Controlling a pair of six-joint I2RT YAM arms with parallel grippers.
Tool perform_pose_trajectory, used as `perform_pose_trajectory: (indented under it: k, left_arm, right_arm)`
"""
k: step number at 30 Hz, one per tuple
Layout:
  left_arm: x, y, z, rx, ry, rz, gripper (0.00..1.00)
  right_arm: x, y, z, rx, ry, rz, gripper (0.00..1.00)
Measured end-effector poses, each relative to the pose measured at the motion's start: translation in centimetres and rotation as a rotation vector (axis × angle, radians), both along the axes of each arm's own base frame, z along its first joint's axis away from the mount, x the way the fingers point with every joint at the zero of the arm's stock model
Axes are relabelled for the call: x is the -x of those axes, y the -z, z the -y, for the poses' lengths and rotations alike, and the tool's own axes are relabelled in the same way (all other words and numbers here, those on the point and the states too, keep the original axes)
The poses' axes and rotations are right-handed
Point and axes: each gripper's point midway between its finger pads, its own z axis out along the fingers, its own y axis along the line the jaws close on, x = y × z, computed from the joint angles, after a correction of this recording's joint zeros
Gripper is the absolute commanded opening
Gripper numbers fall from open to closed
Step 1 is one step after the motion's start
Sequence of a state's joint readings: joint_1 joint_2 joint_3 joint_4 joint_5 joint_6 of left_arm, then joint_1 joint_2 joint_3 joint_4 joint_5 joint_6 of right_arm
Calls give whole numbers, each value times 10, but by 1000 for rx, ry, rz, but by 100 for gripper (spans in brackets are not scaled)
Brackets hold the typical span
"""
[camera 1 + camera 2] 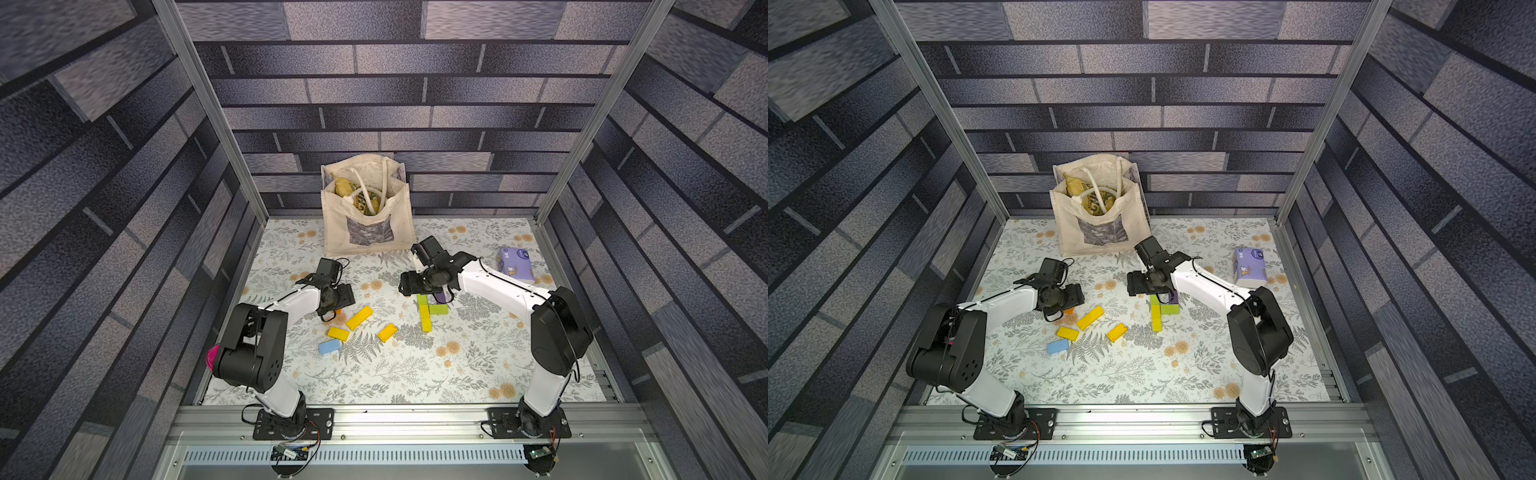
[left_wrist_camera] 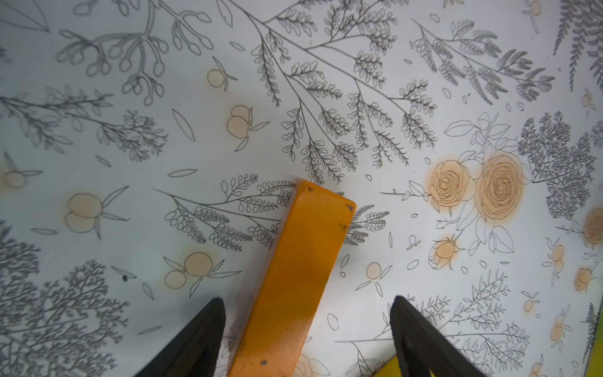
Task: Assemble the letter p with building blocks
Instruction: Pick up the building block from the center of the board.
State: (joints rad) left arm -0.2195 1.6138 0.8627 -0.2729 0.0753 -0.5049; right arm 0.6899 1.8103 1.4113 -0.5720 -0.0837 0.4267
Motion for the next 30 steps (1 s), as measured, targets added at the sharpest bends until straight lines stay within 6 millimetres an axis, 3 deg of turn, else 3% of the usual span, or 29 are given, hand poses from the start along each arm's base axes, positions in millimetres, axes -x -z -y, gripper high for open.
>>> perform_pose_trajectory:
  k: [8,12,17,30]
  left_arm:
    - [-1,3,1,-1,9,-3,65]
    - [0,4,1,-2,18,-5,45]
    - [-1,7,3,-3,37,-7,34]
    - [-1,-2,18,-33,113,41,16]
  right_arm:
    - [11,20,13,47,10,-37,78]
    - [10,21,15,59,16,-32,78]
    - [10,21,15,60,17,-32,78]
    - [10,20,16,63,18,-30,77]
